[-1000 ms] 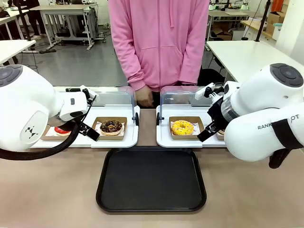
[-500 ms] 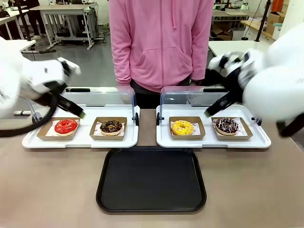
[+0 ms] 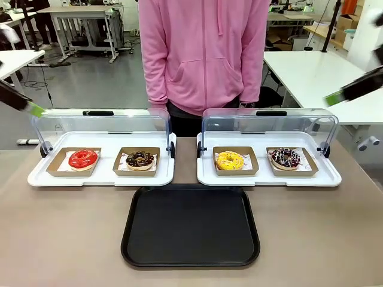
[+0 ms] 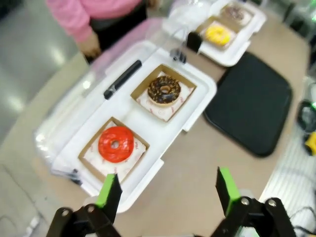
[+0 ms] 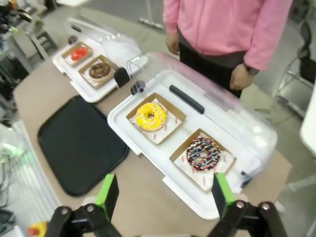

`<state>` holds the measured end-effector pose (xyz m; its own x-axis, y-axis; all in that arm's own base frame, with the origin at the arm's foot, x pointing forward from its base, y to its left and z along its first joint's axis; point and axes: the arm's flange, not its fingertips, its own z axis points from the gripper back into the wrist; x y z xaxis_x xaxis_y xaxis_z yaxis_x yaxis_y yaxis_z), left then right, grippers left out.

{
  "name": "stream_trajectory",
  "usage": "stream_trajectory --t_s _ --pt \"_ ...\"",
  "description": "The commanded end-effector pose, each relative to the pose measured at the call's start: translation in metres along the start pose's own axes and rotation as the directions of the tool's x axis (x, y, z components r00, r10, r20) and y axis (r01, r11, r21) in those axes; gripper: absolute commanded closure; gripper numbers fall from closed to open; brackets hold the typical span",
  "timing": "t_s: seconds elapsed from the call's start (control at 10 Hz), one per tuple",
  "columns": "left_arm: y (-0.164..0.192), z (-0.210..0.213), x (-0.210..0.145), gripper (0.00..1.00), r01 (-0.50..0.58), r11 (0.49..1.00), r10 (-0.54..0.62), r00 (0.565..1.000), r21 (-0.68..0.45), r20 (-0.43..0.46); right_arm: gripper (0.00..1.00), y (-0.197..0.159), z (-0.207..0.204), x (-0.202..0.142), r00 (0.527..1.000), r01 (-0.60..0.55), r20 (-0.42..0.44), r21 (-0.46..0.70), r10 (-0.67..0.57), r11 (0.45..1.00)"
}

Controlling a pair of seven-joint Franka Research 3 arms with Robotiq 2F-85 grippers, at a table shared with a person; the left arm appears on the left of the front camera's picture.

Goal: Move the fourth donut from the left to the tray.
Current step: Pick up the Paper togo box containing the Donut indicated by the person and place it on the Handle tray.

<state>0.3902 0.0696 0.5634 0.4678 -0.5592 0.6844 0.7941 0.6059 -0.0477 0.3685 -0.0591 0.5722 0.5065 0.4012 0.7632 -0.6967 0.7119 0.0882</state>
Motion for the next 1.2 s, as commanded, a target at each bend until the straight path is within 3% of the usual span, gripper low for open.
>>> stream_trajectory --t_s 0.0,0.2,0.5,1.1 --pt "0.025 0.018 -0.024 0.00 0.071 0.991 -0.059 0.992 -0.113 0.113 0.00 -0.043 0.016 -0.013 0.998 -0.031 0.056 0.127 0.024 0.991" --pt "0.035 0.033 -0.047 0.00 0.116 0.988 -0.096 0.978 -0.098 0.187 0.00 -0.077 0.036 -0.038 0.989 -0.056 0.147 0.218 0.024 0.974" --pt "0.053 0.029 -0.067 0.00 0.147 0.983 -0.112 0.955 -0.110 0.276 0.00 -0.098 0.052 -0.060 0.977 -0.076 0.211 0.225 0.028 0.971" --pt "0.057 0.025 -0.070 0.00 0.171 0.981 -0.127 0.929 -0.097 0.349 0.00 -0.099 0.053 -0.068 0.972 -0.085 0.231 0.226 0.032 0.970"
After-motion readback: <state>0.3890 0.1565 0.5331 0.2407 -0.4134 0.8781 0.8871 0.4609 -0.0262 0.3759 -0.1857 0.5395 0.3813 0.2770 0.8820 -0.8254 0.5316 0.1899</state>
